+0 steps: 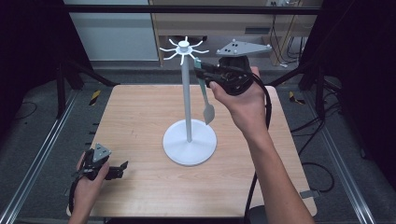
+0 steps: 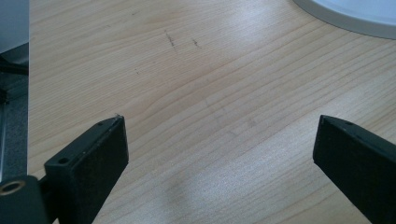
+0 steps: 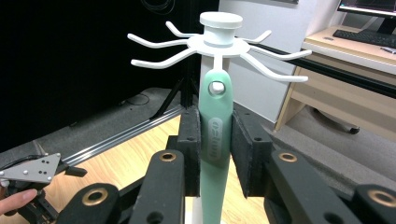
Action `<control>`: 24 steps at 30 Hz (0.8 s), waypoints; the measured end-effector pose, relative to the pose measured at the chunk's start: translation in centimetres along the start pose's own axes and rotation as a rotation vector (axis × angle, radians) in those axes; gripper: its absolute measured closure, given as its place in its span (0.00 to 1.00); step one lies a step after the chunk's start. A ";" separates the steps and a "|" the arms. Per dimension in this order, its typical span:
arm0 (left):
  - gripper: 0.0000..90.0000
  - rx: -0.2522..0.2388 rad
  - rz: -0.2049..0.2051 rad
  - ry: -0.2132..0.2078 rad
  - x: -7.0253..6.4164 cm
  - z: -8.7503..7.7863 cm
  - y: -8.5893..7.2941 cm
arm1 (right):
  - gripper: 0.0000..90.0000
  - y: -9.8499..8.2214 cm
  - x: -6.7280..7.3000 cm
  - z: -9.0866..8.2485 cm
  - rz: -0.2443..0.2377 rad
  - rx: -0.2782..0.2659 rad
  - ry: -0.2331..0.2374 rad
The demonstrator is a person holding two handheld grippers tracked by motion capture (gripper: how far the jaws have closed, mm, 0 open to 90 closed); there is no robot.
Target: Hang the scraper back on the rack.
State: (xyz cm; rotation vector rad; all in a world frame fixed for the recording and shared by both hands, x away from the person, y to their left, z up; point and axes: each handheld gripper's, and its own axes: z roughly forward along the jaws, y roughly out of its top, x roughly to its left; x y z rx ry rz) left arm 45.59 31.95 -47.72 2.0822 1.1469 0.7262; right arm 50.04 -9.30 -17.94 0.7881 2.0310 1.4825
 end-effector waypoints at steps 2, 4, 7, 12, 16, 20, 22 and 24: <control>0.03 -0.002 0.001 0.000 0.0 0.0 0.0 | 0.83 -0.1 0.0 -0.1 0.004 -0.002 -0.003; 0.03 -0.002 0.000 0.000 0.0 0.0 0.0 | 0.82 -0.1 0.0 -0.1 0.006 -0.003 -0.003; 0.03 -0.002 0.000 0.000 0.0 0.0 0.0 | 0.82 -0.2 0.0 -0.2 0.004 -0.006 -0.003; 0.03 -0.001 0.000 -0.001 0.0 0.0 0.0 | 0.80 -0.3 0.0 -0.3 0.012 -0.009 0.000; 0.03 -0.004 -0.002 0.000 0.0 0.0 0.0 | 0.76 -0.7 0.2 -0.8 0.012 -0.008 0.005; 0.03 -0.002 0.001 0.001 0.0 0.0 0.0 | 0.74 -1.8 0.0 -1.6 0.013 0.002 -0.005; 0.03 -0.002 -0.002 0.003 0.0 0.0 0.0 | 0.74 -2.5 -0.3 -2.0 0.025 0.010 -0.010; 0.03 0.001 -0.002 0.005 0.1 0.0 -0.1 | 0.73 -3.2 -0.7 -2.2 0.030 0.022 -0.023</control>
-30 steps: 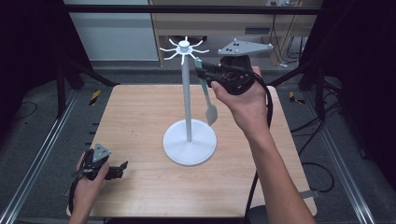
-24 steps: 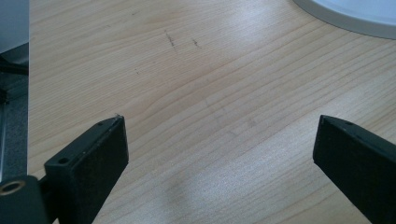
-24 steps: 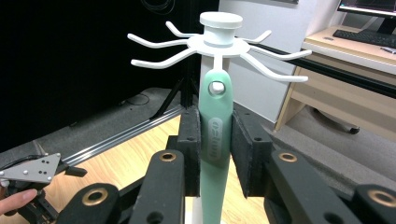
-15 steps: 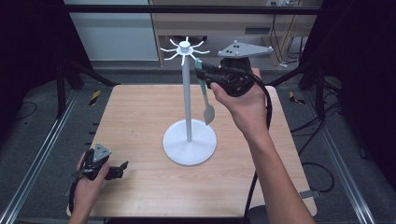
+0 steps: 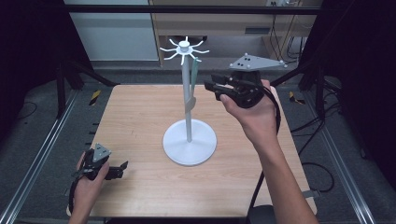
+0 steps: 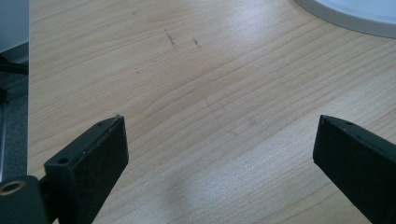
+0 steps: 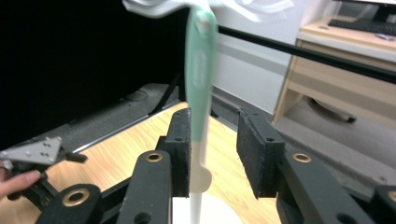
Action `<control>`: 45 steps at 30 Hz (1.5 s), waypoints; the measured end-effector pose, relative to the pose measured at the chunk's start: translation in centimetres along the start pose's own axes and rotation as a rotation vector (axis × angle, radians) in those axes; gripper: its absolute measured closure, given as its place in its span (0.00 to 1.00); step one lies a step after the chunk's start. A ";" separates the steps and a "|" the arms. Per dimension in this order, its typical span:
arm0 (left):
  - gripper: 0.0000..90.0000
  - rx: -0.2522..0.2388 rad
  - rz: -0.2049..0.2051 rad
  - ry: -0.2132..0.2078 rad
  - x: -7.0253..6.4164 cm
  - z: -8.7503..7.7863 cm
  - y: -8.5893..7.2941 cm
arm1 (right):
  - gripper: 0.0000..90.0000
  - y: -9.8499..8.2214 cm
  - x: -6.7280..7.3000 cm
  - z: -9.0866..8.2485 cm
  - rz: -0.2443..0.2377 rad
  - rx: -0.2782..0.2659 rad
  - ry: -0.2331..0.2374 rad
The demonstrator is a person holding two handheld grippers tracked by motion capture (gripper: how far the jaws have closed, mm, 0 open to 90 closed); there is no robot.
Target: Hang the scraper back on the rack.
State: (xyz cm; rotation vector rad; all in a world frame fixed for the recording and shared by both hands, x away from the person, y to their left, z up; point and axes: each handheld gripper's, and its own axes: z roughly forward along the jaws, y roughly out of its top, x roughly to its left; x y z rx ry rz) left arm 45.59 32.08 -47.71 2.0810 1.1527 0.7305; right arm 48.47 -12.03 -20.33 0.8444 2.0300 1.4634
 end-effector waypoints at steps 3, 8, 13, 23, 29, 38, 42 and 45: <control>0.03 0.000 -0.001 0.003 0.0 -0.1 0.0 | 0.70 -1.1 -0.7 -0.3 0.019 0.015 -0.017; 0.03 0.000 0.000 0.002 0.0 0.0 0.0 | 0.61 -2.8 -1.8 -0.4 0.051 0.038 -0.053; 0.03 -0.002 -0.002 0.005 0.1 0.0 0.0 | 0.48 -4.2 -2.5 -0.3 0.064 0.073 -0.088; 0.03 -0.003 0.003 0.006 -0.1 -0.1 0.0 | 0.29 -6.8 -3.5 -0.1 0.103 0.089 -0.146; 0.03 -0.004 0.000 0.008 0.0 -0.1 -0.1 | 0.22 -8.2 -4.0 0.1 0.116 0.104 -0.175; 0.03 -0.009 0.003 0.007 -0.1 -0.2 0.0 | 0.14 -10.2 -4.5 0.4 0.123 0.110 -0.203; 0.03 -0.010 0.001 0.008 -0.1 -0.2 0.0 | 0.12 -11.1 -4.8 0.3 0.135 0.111 -0.213; 0.03 -0.008 0.002 0.007 -0.1 -0.2 0.0 | 0.11 -11.8 -5.1 0.3 0.145 0.107 -0.222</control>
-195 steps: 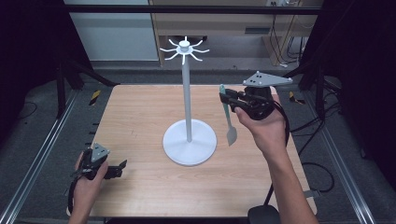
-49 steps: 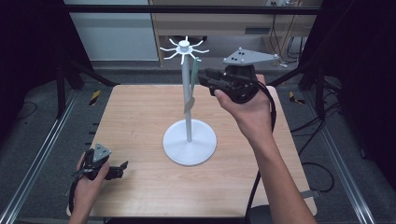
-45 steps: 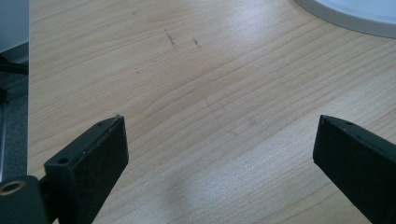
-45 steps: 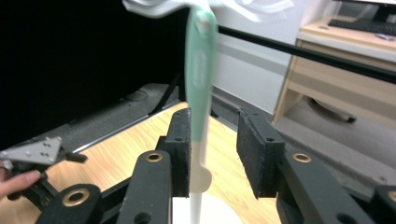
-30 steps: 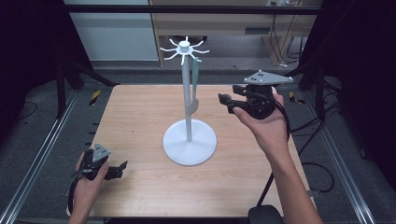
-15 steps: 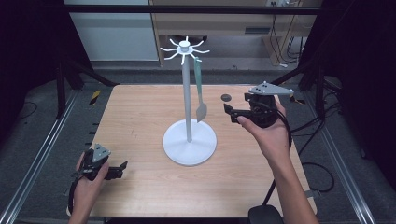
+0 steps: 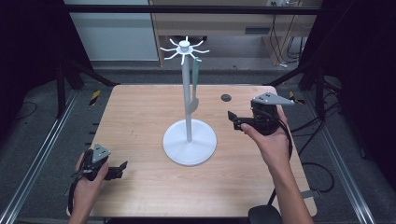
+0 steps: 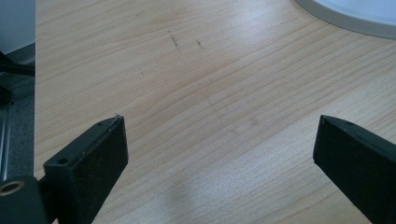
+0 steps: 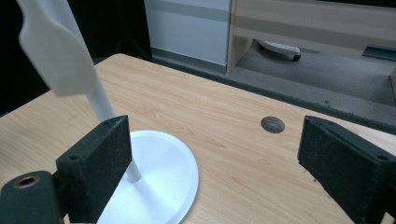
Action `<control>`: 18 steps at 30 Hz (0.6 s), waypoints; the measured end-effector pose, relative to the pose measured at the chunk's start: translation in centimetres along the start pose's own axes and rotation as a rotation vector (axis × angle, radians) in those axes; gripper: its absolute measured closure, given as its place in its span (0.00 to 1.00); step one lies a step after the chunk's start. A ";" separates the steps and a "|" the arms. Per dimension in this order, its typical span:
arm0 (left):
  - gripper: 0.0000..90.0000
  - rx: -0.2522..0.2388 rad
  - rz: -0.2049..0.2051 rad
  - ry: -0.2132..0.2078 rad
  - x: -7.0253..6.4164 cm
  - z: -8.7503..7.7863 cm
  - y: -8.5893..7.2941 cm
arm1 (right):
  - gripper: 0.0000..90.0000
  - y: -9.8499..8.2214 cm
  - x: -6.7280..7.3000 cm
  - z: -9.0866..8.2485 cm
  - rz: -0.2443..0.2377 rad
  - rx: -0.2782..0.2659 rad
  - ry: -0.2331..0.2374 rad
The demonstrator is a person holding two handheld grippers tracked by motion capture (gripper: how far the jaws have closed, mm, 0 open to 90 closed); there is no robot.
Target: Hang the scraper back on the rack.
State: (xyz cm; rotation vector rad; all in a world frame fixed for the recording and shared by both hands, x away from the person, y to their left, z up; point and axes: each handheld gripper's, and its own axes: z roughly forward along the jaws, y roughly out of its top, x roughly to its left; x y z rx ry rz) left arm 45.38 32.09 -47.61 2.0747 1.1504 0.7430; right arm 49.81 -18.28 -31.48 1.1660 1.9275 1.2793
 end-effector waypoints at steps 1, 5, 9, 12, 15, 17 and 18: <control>0.03 -0.001 -0.002 0.001 0.0 0.0 0.0 | 0.11 -0.2 -0.1 0.0 0.005 -0.003 0.001; 0.03 0.001 0.003 0.001 -0.1 0.0 0.0 | 0.09 -1.2 -0.5 0.0 0.028 -0.005 -0.002; 0.03 0.001 0.002 0.000 -0.1 0.1 0.0 | 0.09 -2.4 -1.0 0.1 0.046 -0.008 -0.007; 0.03 -0.002 0.000 0.001 0.0 0.0 0.0 | 0.08 -3.2 -1.3 0.2 0.047 0.005 -0.010; 0.03 -0.001 0.000 -0.001 0.0 0.1 0.0 | 0.08 -4.0 -1.4 0.3 0.052 0.011 -0.012; 0.03 -0.001 -0.001 0.001 0.0 0.1 0.0 | 0.08 -4.4 -1.5 0.4 0.059 0.013 -0.013; 0.03 0.000 0.001 0.000 -0.1 0.1 0.0 | 0.08 -4.7 -1.6 0.4 0.060 0.014 -0.015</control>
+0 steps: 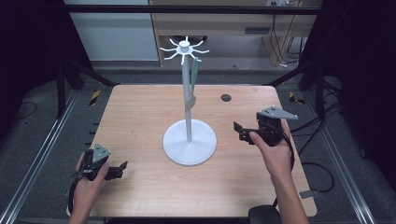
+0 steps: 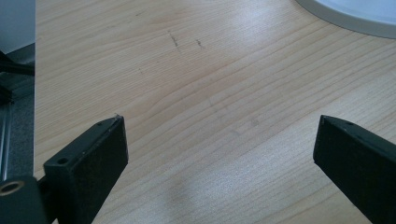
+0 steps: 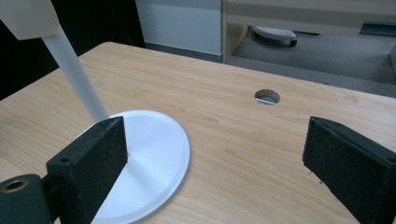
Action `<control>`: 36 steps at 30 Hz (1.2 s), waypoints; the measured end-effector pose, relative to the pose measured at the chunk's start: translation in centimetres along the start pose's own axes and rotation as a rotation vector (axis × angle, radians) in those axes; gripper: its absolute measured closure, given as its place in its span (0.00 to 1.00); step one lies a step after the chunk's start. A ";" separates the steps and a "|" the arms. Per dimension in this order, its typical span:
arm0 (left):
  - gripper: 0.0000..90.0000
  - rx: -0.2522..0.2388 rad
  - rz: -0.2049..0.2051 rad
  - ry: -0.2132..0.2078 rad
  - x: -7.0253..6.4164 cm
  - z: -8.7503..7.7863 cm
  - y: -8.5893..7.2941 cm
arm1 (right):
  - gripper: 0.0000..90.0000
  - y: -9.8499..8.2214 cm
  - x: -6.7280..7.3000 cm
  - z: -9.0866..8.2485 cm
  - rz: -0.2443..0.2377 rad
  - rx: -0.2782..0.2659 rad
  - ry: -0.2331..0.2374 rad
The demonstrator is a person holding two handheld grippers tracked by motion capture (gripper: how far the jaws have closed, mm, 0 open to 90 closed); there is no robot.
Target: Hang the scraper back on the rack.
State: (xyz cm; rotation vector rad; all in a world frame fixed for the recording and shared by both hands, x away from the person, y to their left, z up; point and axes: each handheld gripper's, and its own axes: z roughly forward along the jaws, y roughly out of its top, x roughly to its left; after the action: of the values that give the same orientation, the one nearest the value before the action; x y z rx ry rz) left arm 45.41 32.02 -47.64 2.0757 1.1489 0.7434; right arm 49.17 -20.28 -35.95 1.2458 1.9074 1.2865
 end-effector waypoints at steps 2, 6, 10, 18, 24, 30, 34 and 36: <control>0.03 0.000 0.002 0.001 0.0 0.0 0.0 | 0.08 -0.4 0.0 0.1 0.004 0.007 -0.001; 0.03 -0.003 -0.002 0.001 0.0 0.0 0.0 | 0.08 -1.2 -0.1 0.2 0.007 0.015 -0.007; 0.03 0.000 0.002 0.000 -0.1 0.0 0.0 | 0.09 -2.1 -0.2 0.4 0.021 0.029 -0.029; 0.03 0.002 0.001 0.000 -0.1 0.0 0.0 | 0.11 -3.6 -0.7 1.2 0.050 0.055 -0.079; 0.03 0.002 0.003 0.000 -0.1 -0.1 0.0 | 0.11 -4.6 -1.0 2.1 0.056 0.081 -0.103; 0.03 -0.001 -0.001 0.004 0.0 -0.1 -0.1 | 0.11 -6.0 -1.6 3.1 0.080 0.095 -0.127; 0.03 -0.001 0.002 0.007 0.0 0.0 -0.1 | 0.11 -6.8 -2.0 3.6 0.089 0.106 -0.137; 0.03 -0.004 0.001 0.016 0.0 0.0 -0.1 | 0.11 -7.3 -2.2 3.8 0.097 0.110 -0.146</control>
State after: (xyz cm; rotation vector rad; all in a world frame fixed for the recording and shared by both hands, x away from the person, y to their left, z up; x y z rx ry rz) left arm 45.41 32.06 -47.71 2.0705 1.1541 0.7638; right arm 50.25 -21.57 -44.25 1.4620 1.8549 1.1175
